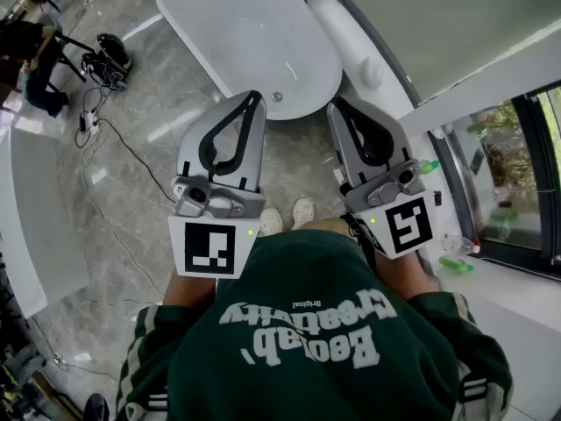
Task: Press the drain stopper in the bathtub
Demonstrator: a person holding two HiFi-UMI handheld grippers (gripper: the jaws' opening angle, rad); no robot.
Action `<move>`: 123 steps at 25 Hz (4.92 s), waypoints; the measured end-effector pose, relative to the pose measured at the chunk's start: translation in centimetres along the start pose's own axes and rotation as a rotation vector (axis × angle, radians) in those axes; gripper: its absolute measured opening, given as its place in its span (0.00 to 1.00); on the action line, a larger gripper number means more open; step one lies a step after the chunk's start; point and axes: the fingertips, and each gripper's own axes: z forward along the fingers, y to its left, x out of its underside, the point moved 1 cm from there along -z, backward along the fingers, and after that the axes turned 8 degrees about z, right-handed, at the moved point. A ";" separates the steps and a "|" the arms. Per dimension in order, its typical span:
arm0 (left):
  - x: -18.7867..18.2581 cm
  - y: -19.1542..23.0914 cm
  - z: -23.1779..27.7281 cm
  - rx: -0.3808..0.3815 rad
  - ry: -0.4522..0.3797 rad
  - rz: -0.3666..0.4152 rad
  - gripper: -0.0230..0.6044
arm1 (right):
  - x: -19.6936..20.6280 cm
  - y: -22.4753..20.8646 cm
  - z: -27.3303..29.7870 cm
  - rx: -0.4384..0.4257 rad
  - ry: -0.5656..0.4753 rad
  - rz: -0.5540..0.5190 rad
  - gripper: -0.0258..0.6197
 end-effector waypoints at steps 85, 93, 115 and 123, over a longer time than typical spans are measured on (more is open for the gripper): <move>21.1 8.3 26.4 0.108 0.214 0.005 0.04 | 12.2 -21.8 22.1 0.027 0.067 0.185 0.06; 25.0 12.2 30.2 0.168 0.186 -0.018 0.04 | 15.3 -23.4 27.8 0.063 0.134 0.145 0.06; 32.1 14.7 35.3 0.256 0.185 -0.045 0.04 | 20.3 -26.7 33.6 0.105 0.263 0.121 0.06; 34.7 15.0 35.7 0.179 0.253 -0.066 0.04 | 23.7 -27.7 35.9 -0.012 0.299 0.153 0.06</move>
